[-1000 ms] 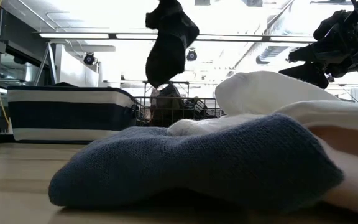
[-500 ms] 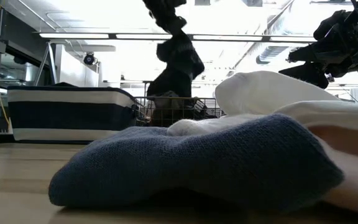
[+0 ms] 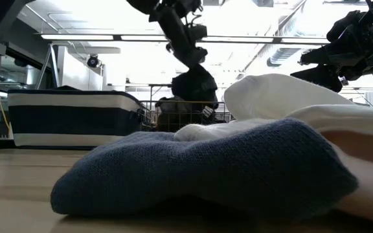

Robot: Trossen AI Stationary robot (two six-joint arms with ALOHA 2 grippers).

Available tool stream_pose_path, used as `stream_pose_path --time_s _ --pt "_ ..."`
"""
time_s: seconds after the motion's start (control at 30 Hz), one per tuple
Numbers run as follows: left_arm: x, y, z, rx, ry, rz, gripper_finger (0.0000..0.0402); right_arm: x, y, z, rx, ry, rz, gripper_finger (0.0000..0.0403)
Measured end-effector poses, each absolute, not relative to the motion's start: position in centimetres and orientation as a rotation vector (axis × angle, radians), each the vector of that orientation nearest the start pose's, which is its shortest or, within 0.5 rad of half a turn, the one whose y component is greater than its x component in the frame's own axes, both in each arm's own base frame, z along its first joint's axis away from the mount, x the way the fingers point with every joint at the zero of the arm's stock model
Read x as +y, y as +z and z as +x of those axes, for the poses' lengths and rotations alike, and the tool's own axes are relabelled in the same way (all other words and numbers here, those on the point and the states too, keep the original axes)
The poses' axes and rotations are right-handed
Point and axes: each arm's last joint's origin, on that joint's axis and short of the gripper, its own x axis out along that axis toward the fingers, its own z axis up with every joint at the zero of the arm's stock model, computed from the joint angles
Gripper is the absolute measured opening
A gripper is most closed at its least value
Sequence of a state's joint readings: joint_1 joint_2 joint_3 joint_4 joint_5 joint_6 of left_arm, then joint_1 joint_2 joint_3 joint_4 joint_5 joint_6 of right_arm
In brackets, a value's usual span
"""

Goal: Pick & Place Cloths
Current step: Put the black underwear into the wire basket

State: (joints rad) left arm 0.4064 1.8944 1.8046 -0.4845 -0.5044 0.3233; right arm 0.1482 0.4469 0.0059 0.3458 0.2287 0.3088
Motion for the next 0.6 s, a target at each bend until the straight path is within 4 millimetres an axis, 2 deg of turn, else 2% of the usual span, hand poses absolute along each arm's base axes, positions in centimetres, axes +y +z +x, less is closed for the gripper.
stream_pose_path --time_s 0.3,0.6 --pt "19.1 32.0 38.3 0.832 0.770 0.112 0.0000 1.2 15.8 12.4 0.080 -0.094 0.291 0.0260" --pt "21.5 30.8 35.7 0.901 0.612 -0.266 0.0000 1.2 15.8 12.4 0.080 -0.094 0.291 0.0260"
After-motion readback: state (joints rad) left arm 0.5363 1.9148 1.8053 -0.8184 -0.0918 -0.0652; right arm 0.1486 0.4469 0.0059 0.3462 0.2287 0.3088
